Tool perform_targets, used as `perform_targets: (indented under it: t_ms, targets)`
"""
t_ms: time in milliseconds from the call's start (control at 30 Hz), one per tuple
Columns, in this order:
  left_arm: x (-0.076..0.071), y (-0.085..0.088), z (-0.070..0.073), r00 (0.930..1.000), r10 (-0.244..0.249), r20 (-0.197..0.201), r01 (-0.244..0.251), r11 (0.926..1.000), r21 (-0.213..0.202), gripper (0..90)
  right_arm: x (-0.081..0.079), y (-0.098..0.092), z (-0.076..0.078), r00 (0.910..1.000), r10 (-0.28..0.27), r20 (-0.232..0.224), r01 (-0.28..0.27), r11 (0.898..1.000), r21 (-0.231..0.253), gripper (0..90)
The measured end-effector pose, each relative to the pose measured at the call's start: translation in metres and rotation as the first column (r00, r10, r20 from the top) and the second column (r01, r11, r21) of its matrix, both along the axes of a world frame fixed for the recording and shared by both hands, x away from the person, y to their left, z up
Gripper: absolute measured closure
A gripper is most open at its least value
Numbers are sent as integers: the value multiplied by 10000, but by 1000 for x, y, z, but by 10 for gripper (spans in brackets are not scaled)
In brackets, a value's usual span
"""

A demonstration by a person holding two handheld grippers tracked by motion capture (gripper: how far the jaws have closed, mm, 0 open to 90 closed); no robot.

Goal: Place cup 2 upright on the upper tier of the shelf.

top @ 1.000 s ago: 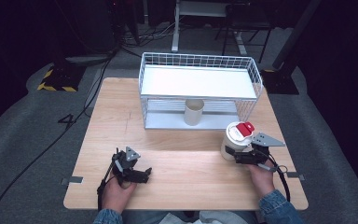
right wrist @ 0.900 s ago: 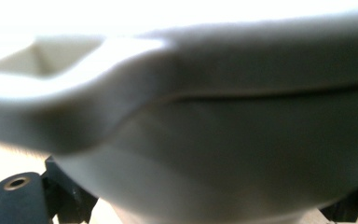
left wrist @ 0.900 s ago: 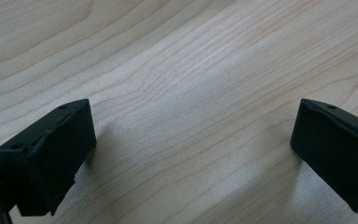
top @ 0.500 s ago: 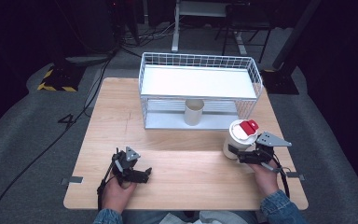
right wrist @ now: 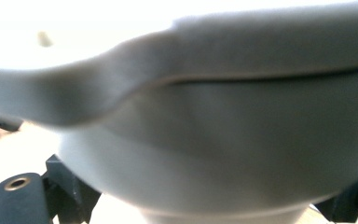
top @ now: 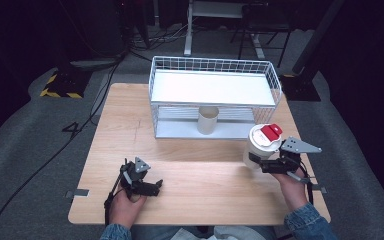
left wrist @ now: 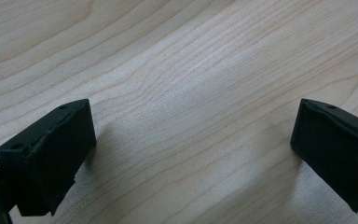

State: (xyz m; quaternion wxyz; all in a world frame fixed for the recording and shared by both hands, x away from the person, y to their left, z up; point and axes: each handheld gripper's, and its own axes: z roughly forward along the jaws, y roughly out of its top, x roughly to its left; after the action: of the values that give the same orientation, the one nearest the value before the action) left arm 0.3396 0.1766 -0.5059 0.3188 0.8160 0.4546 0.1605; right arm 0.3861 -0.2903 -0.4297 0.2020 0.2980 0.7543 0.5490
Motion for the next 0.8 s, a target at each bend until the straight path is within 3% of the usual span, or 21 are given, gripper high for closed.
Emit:
perform_targets:
  t_ms: [333,467,800]
  targets:
    - [1,1,0,10000,-84,-8,84,10000,6,2,-1,0,23,9995,225,226,-228,9997,124,136]
    - [4,1,0,9999,-100,-43,99,9999,-48,2,0,0,32,9995,306,11,-306,9991,294,137]
    - [4,1,0,10000,-85,-18,85,10000,-38,2,4,2,58,9991,358,244,-361,9993,132,137]
